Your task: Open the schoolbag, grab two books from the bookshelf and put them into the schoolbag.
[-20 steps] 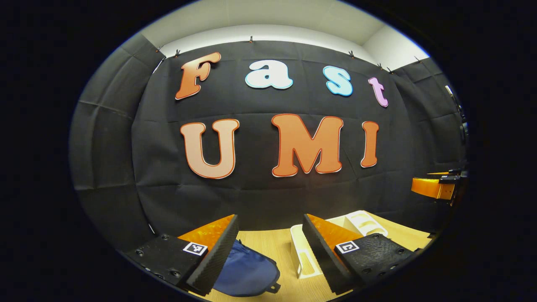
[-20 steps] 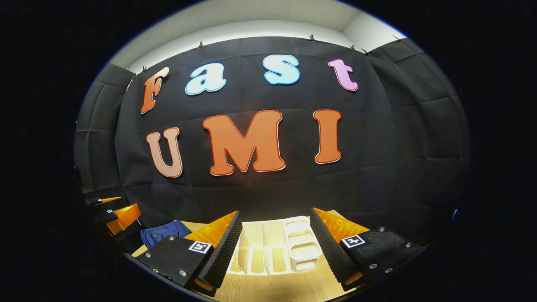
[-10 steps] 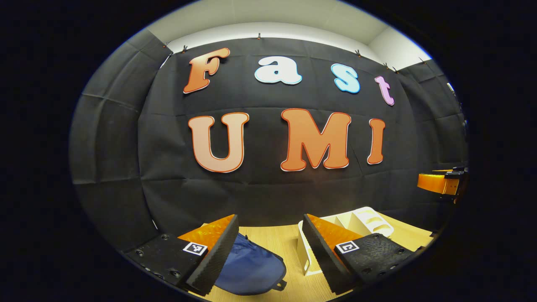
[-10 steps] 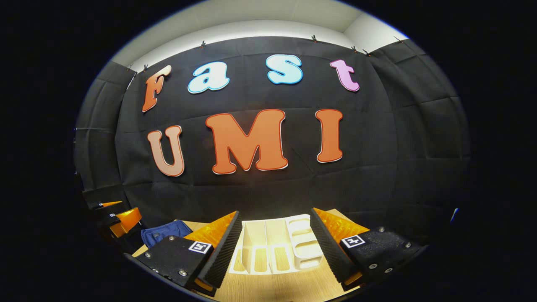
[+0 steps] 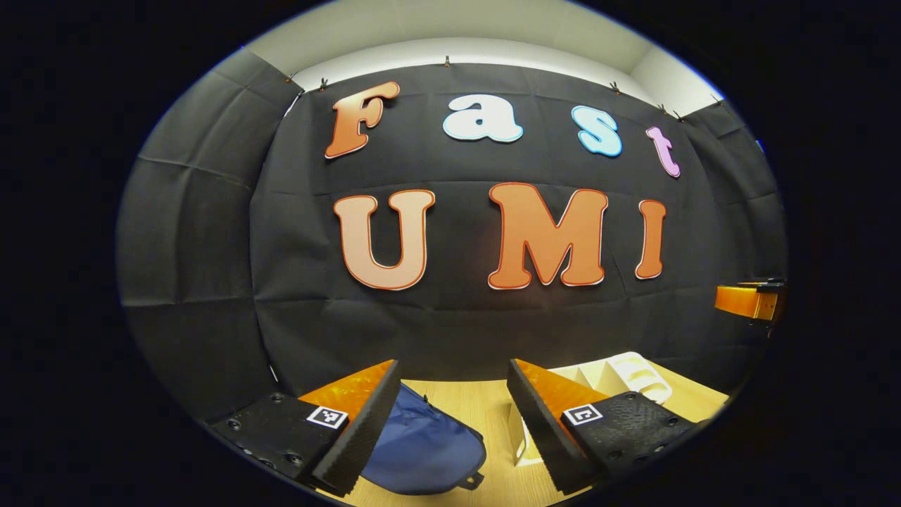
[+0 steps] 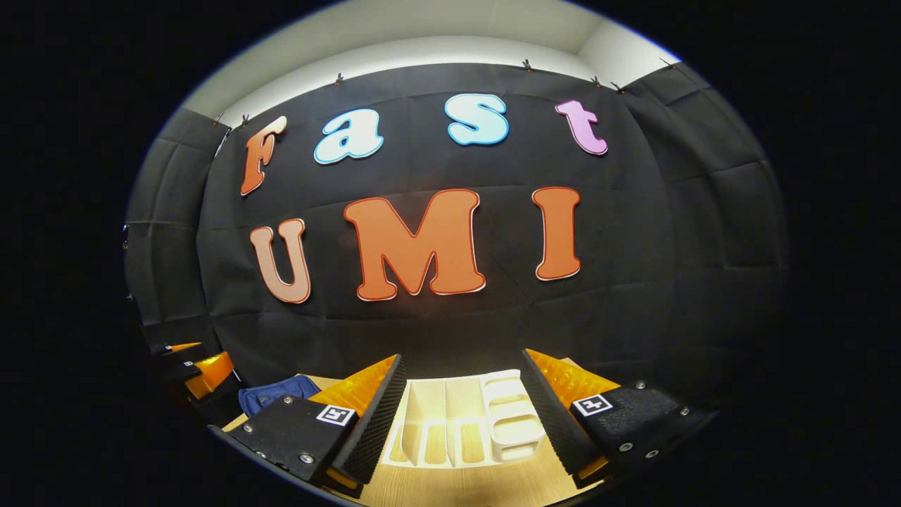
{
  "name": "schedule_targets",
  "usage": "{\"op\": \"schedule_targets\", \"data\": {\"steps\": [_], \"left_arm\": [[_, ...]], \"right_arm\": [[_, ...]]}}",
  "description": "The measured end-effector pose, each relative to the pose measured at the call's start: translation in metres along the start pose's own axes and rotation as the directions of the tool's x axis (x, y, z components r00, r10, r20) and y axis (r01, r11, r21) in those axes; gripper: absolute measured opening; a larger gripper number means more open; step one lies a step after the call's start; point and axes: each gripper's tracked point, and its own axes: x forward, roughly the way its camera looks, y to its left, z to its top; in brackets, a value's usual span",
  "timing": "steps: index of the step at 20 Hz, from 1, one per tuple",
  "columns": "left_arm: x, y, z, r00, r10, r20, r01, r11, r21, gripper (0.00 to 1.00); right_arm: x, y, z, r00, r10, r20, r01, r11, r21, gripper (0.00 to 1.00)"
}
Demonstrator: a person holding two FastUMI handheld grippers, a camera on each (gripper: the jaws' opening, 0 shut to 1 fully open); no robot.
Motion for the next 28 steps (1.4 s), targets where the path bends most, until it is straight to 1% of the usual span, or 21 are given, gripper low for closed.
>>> {"op": "schedule_targets", "data": {"steps": [1,2,4,5,6,7,12,13,14,15,18,19,20,21,22,23,28], "left_arm": [[-0.001,-0.001,0.001,1.000,0.004,0.001,-0.004,1.000,0.001,0.95],[0.000,-0.003,-0.001,1.000,0.006,0.001,-0.006,1.000,0.005,0.99],[-0.001,-0.006,0.001,1.000,0.007,0.001,-0.007,1.000,0.008,0.99],[-0.002,-0.007,0.001,1.000,0.010,0.001,-0.010,1.000,0.007,0.95],[-0.002,-0.007,-0.001,1.000,0.013,0.000,-0.013,1.000,0.006,1.00],[-0.003,-0.008,-0.001,1.000,0.014,-0.001,-0.014,1.000,0.005,0.95],[-0.005,-0.007,0.004,1.000,0.020,0.010,-0.020,0.999,0.025,0.95],[-0.006,-0.006,0.006,1.000,0.022,0.010,-0.022,0.999,0.028,0.99],[-0.006,-0.005,0.006,1.000,0.027,0.010,-0.027,0.999,0.028,0.95],[-0.005,-0.003,0.006,1.000,0.030,0.010,-0.030,0.999,0.028,0.99],[-0.004,-0.002,0.008,0.999,0.033,0.015,-0.034,0.999,0.028,0.99],[-0.004,-0.001,0.010,0.999,0.034,0.017,-0.035,0.999,0.032,0.95],[-0.003,0.000,0.009,0.999,0.035,0.015,-0.036,0.999,0.037,0.99],[-0.003,0.000,0.009,0.999,0.036,0.012,-0.037,0.998,0.041,0.99],[-0.003,0.000,0.010,0.999,0.036,0.014,-0.036,0.998,0.042,0.95],[-0.005,0.000,0.011,0.999,0.036,0.018,-0.037,0.999,0.040,1.00],[-0.006,-0.003,0.016,0.999,0.033,0.026,-0.034,0.999,0.036,0.99]], "right_arm": [[0.001,0.000,0.001,1.000,0.005,0.000,-0.005,1.000,-0.002,0.96],[0.001,0.000,0.002,1.000,0.010,0.002,-0.010,1.000,0.000,0.97],[0.002,-0.001,0.001,1.000,0.016,0.002,-0.016,1.000,0.003,0.97],[0.002,-0.002,0.000,1.000,0.019,-0.001,-0.019,1.000,0.004,0.96],[0.001,-0.003,-0.001,1.000,0.021,-0.004,-0.021,1.000,0.005,0.96],[0.001,-0.003,-0.002,1.000,0.022,-0.006,-0.022,1.000,0.006,0.96],[0.001,-0.003,-0.001,1.000,0.023,-0.001,-0.023,1.000,0.002,0.97],[0.001,-0.004,-0.001,1.000,0.023,0.000,-0.023,1.000,0.001,0.97],[0.001,-0.002,0.000,1.000,0.024,0.003,-0.024,1.000,-0.001,0.97],[0.001,-0.003,0.001,1.000,0.023,0.004,-0.023,1.000,-0.004,0.97],[0.003,-0.002,0.001,1.000,0.025,0.005,-0.025,1.000,-0.009,0.96],[0.004,-0.001,0.001,1.000,0.026,0.004,-0.026,1.000,-0.008,0.96],[0.004,-0.001,0.001,1.000,0.027,0.004,-0.027,1.000,-0.008,0.96],[0.004,-0.001,0.002,1.000,0.029,0.005,-0.029,1.000,-0.009,0.96],[0.004,0.000,0.003,1.000,0.027,0.007,-0.027,1.000,-0.014,0.97],[0.004,-0.001,0.004,1.000,0.028,0.009,-0.028,0.999,-0.020,0.97],[0.002,0.000,0.006,0.999,0.034,0.011,-0.034,0.999,-0.015,0.97]]}}
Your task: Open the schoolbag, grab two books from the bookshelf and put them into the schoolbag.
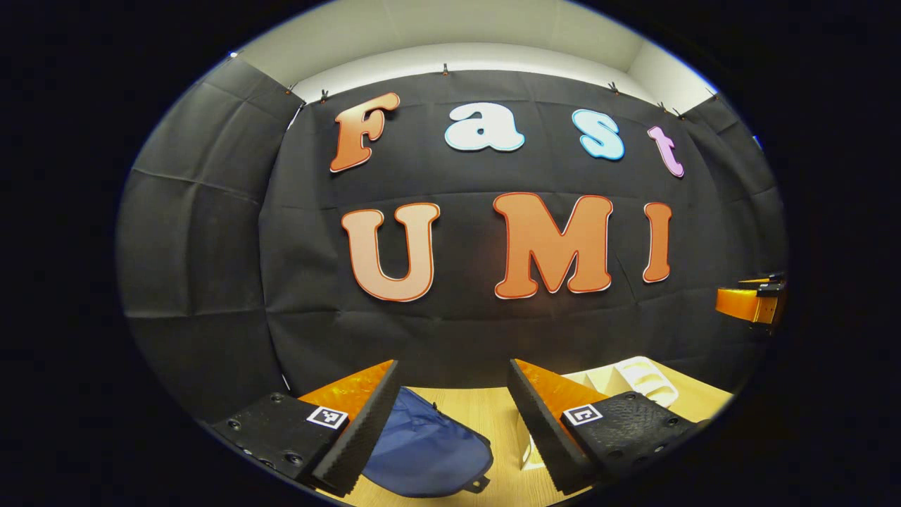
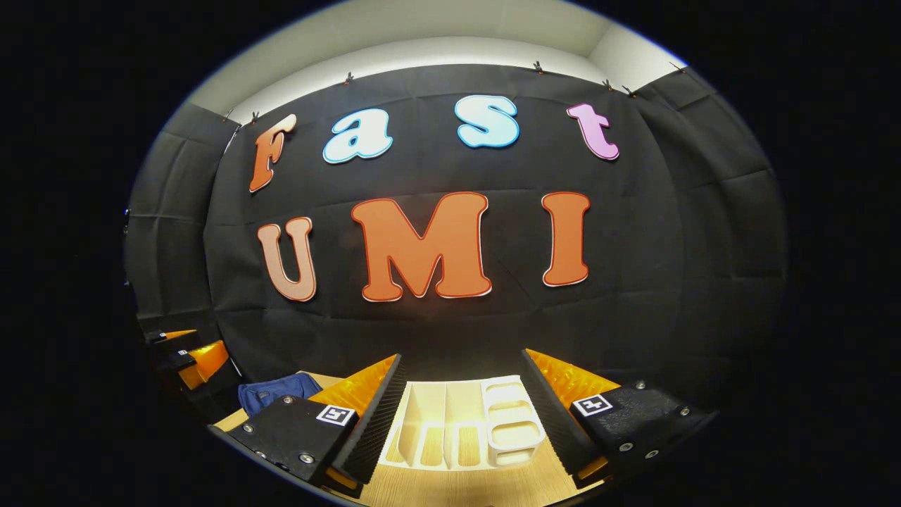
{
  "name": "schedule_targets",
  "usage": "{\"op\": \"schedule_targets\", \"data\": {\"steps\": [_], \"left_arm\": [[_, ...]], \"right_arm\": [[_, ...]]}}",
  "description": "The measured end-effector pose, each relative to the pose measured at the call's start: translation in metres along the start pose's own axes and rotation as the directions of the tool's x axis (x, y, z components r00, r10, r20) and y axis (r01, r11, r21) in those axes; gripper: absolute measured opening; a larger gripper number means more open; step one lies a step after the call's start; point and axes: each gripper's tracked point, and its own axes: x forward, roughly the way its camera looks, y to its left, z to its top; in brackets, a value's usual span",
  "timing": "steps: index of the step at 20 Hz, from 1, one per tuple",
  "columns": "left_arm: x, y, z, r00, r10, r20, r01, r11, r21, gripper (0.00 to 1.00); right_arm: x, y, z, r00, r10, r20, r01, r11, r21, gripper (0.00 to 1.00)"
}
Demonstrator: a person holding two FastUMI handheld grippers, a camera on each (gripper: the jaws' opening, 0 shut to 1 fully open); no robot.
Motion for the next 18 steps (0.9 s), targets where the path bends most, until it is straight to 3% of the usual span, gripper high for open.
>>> {"op": "schedule_targets", "data": {"steps": [5,7,13,14,17,18], "left_arm": [[-0.005,-0.004,0.001,1.000,-0.009,0.001,0.009,1.000,0.019,0.95],[-0.008,-0.005,0.001,1.000,-0.012,0.001,0.012,1.000,0.015,0.99],[-0.011,-0.010,0.001,1.000,-0.025,-0.003,0.025,1.000,0.018,0.95],[-0.010,-0.012,0.000,1.000,-0.028,-0.003,0.028,0.999,0.016,0.99],[-0.013,-0.016,-0.002,0.999,-0.036,-0.010,0.036,0.999,0.021,0.99],[-0.012,-0.018,-0.004,0.999,-0.039,-0.012,0.039,0.999,0.021,0.95]], "right_arm": [[-0.005,0.000,-0.003,1.000,-0.002,-0.003,0.002,1.000,0.002,0.96],[-0.007,-0.001,-0.004,1.000,-0.003,-0.005,0.003,1.000,0.001,0.96],[-0.016,-0.006,-0.004,1.000,-0.015,-0.003,0.015,1.000,0.000,0.96],[-0.017,-0.008,-0.004,1.000,-0.019,-0.004,0.019,1.000,0.001,0.96],[-0.021,-0.012,-0.006,1.000,-0.027,-0.009,0.027,1.000,0.004,0.96],[-0.022,-0.012,-0.007,1.000,-0.030,-0.011,0.030,1.000,0.003,1.00]]}}
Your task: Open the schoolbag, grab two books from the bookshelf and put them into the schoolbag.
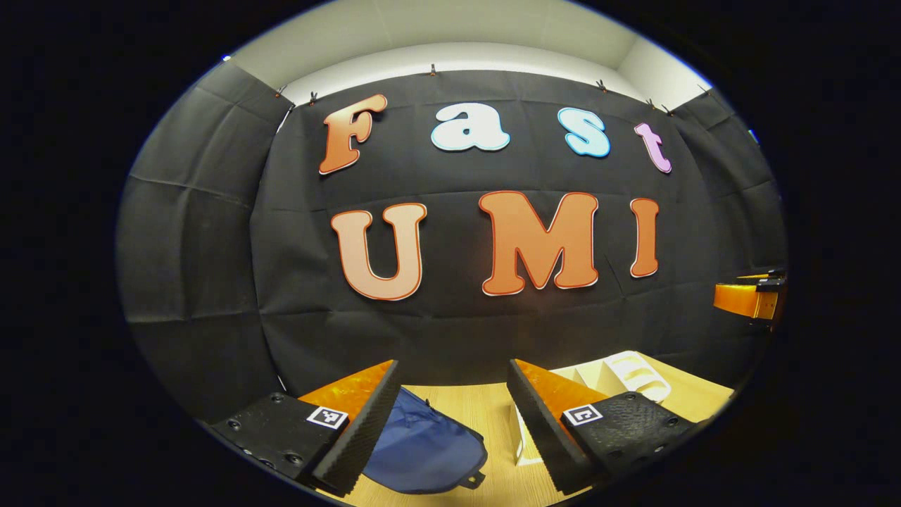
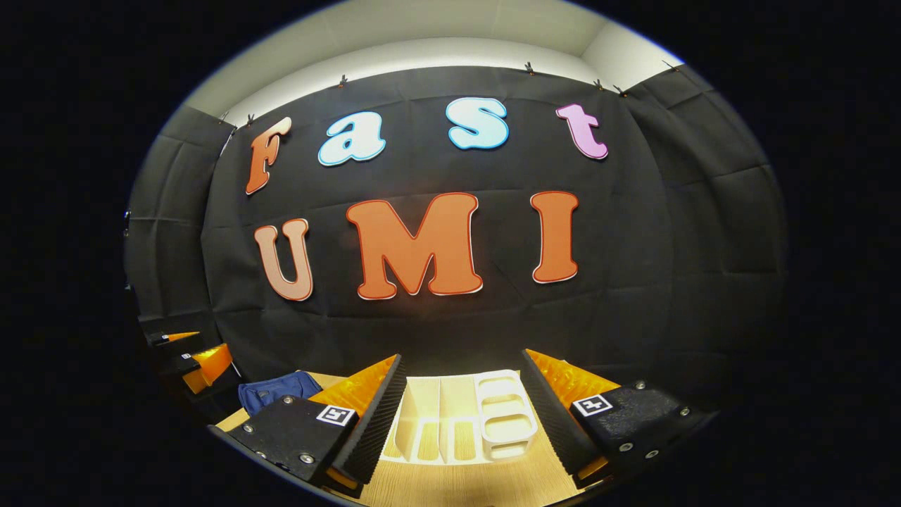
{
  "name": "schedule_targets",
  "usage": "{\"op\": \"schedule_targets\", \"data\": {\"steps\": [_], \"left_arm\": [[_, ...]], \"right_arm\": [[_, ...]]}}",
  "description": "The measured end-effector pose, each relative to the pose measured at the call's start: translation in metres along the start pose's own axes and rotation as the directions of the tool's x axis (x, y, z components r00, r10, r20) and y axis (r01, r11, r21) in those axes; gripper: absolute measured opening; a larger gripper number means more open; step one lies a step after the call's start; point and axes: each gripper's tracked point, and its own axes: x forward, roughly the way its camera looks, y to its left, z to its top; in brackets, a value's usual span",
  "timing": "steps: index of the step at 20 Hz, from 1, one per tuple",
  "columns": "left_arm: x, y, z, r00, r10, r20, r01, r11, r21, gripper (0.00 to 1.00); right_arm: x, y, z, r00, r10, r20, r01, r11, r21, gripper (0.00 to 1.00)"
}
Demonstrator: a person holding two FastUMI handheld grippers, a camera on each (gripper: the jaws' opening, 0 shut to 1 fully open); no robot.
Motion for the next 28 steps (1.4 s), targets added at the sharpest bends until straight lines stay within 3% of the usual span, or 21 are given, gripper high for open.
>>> {"op": "schedule_targets", "data": {"steps": [3,4,6,7,8,10,11,12,13,14,19,23,24,26,28], "left_arm": [[-0.001,-0.004,0.000,1.000,-0.006,0.000,0.006,1.000,-0.001,0.95],[-0.002,-0.003,0.000,1.000,-0.005,0.000,0.005,1.000,0.004,0.99],[-0.003,-0.005,0.001,1.000,-0.007,0.001,0.007,1.000,0.007,0.99],[-0.003,-0.005,0.002,1.000,-0.008,0.004,0.008,1.000,0.006,0.95],[-0.005,-0.005,0.003,1.000,-0.009,0.004,0.009,1.000,0.005,0.99],[-0.005,-0.006,0.002,1.000,-0.008,0.003,0.008,1.000,0.006,0.99],[-0.005,-0.006,0.003,1.000,-0.009,0.002,0.009,1.000,0.004,0.95],[-0.004,-0.007,0.001,1.000,-0.011,0.001,0.011,1.000,0.002,0.99],[-0.005,-0.008,0.002,1.000,-0.013,0.000,0.013,1.000,-0.002,0.95],[-0.005,-0.008,0.003,1.000,-0.013,-0.001,0.013,1.000,-0.004,0.99],[-0.005,-0.010,0.000,1.000,-0.018,-0.004,0.018,1.000,-0.004,0.95],[-0.005,-0.013,-0.002,1.000,-0.023,-0.009,0.023,1.000,-0.010,0.95],[-0.005,-0.012,-0.001,1.000,-0.022,-0.008,0.022,1.000,-0.010,0.99],[-0.005,-0.011,0.000,1.000,-0.023,-0.005,0.023,1.000,-0.010,0.99],[-0.004,-0.011,0.001,1.000,-0.022,-0.005,0.022,1.000,-0.010,0.95]], "right_arm": [[-0.003,-0.004,0.001,1.000,-0.006,0.001,0.006,1.000,-0.009,1.00],[-0.004,-0.004,0.001,1.000,-0.007,0.002,0.007,1.000,-0.010,1.00],[-0.004,-0.004,0.001,1.000,-0.008,0.004,0.008,1.000,-0.010,1.00],[-0.005,-0.005,0.001,1.000,-0.009,0.003,0.009,1.000,-0.009,1.00],[-0.006,-0.005,0.000,1.000,-0.010,0.002,0.010,1.000,-0.009,1.00],[-0.006,-0.006,0.000,1.000,-0.011,0.001,0.011,1.000,-0.009,0.96],[-0.008,-0.007,0.001,1.000,-0.011,0.002,0.011,1.000,-0.010,0.96],[-0.008,-0.007,0.000,1.000,-0.013,0.002,0.013,1.000,-0.013,0.96],[-0.008,-0.008,0.000,1.000,-0.014,0.001,0.014,1.000,-0.015,0.96],[-0.009,-0.008,-0.001,1.000,-0.016,0.000,0.016,1.000,-0.018,1.00],[-0.012,-0.011,-0.001,1.000,-0.023,-0.001,0.023,1.000,-0.014,0.96],[-0.014,-0.014,0.000,1.000,-0.028,0.000,0.028,1.000,-0.013,0.96],[-0.014,-0.013,0.000,1.000,-0.029,0.001,0.029,0.999,-0.012,1.00],[-0.014,-0.014,0.000,1.000,-0.031,0.003,0.031,0.999,-0.012,0.96],[-0.014,-0.013,0.000,0.999,-0.032,0.003,0.032,0.999,-0.012,0.96]]}}
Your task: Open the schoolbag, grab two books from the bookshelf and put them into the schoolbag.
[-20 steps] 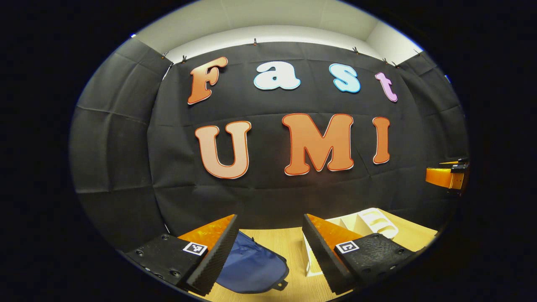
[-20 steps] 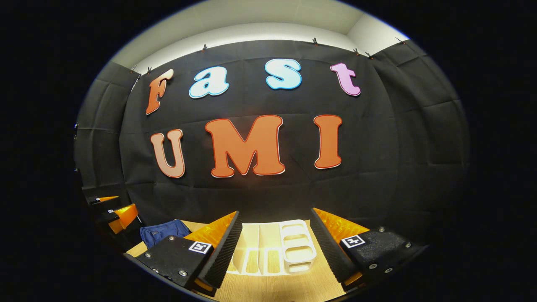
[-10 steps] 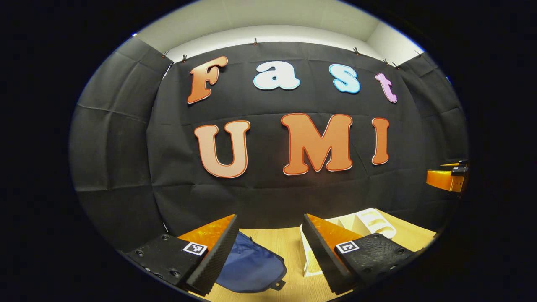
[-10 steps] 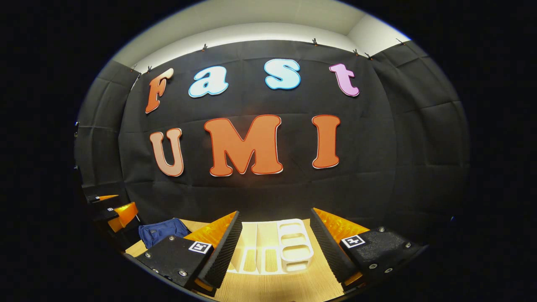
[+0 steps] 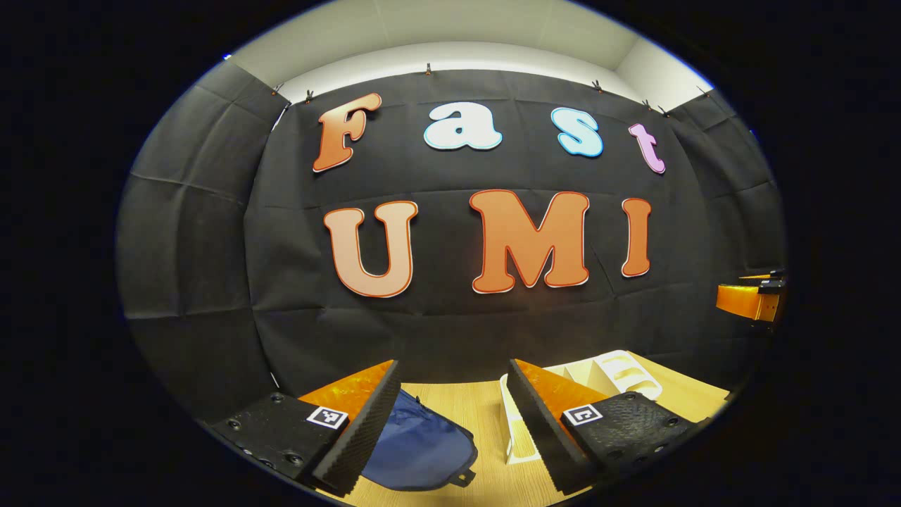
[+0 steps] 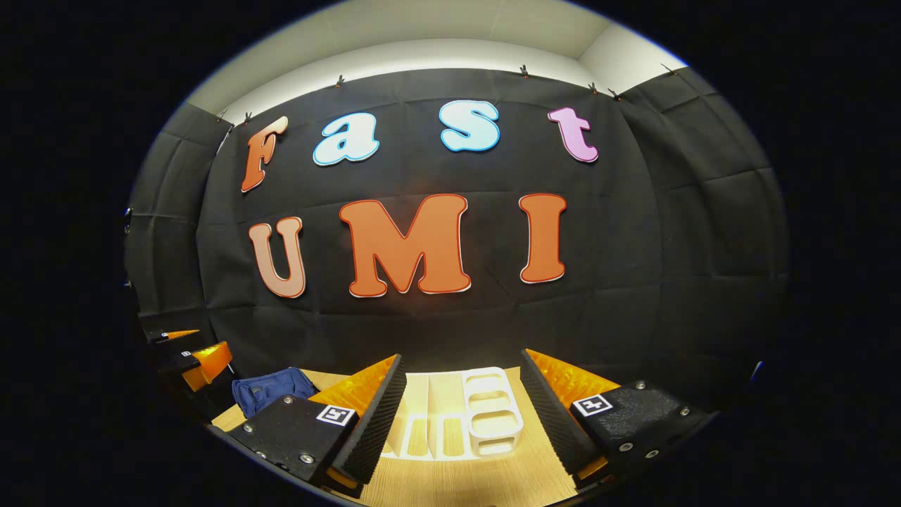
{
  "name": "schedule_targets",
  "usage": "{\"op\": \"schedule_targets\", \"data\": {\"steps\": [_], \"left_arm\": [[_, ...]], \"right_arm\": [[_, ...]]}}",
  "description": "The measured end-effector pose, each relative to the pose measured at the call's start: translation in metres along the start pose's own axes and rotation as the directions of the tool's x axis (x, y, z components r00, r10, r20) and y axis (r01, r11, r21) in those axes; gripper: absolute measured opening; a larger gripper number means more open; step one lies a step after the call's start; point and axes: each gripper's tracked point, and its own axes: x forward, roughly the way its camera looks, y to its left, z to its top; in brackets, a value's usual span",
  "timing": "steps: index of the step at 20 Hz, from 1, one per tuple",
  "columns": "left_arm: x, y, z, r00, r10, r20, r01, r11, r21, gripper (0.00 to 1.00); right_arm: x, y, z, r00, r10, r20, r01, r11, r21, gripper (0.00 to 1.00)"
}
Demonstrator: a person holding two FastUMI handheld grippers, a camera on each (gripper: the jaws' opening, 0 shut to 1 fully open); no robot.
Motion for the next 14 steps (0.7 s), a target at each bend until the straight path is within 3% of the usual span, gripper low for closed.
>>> {"op": "schedule_targets", "data": {"steps": [4,5,7,12,13,14], "left_arm": [[-0.0014,-0.0006,-0.0008,1.000,-0.002,-0.001,0.002,1.000,0.005,0.95],[-0.0018,-0.0002,-0.0010,1.000,-0.002,-0.002,0.002,1.000,0.007,0.99],[-0.0019,-0.0011,-0.0017,1.000,-0.001,-0.004,0.001,1.000,0.004,0.95],[-0.0034,0.0008,0.0021,1.000,0.003,0.005,-0.003,1.000,0.003,0.99],[-0.0046,0.0012,0.0043,1.000,0.003,0.007,-0.003,1.000,0.007,0.95],[-0.0040,0.0005,0.0051,1.000,0.003,0.009,-0.003,1.000,0.009,0.99]], "right_arm": [[-0.0012,-0.0011,0.0001,1.000,-0.002,0.000,0.002,1.000,0.001,0.96],[-0.0015,-0.0020,0.0008,1.000,-0.002,0.000,0.002,1.000,0.004,0.96],[-0.0013,-0.0023,0.0002,1.000,-0.003,-0.001,0.003,1.000,0.005,0.96],[-0.0017,-0.0029,0.0051,1.000,-0.002,0.010,0.002,1.000,0.003,0.96],[-0.0017,-0.0029,0.0056,1.000,-0.001,0.011,0.001,1.000,0.003,0.96],[-0.0016,-0.0032,0.0055,1.000,0.000,0.012,0.000,1.000,0.004,0.96]]}}
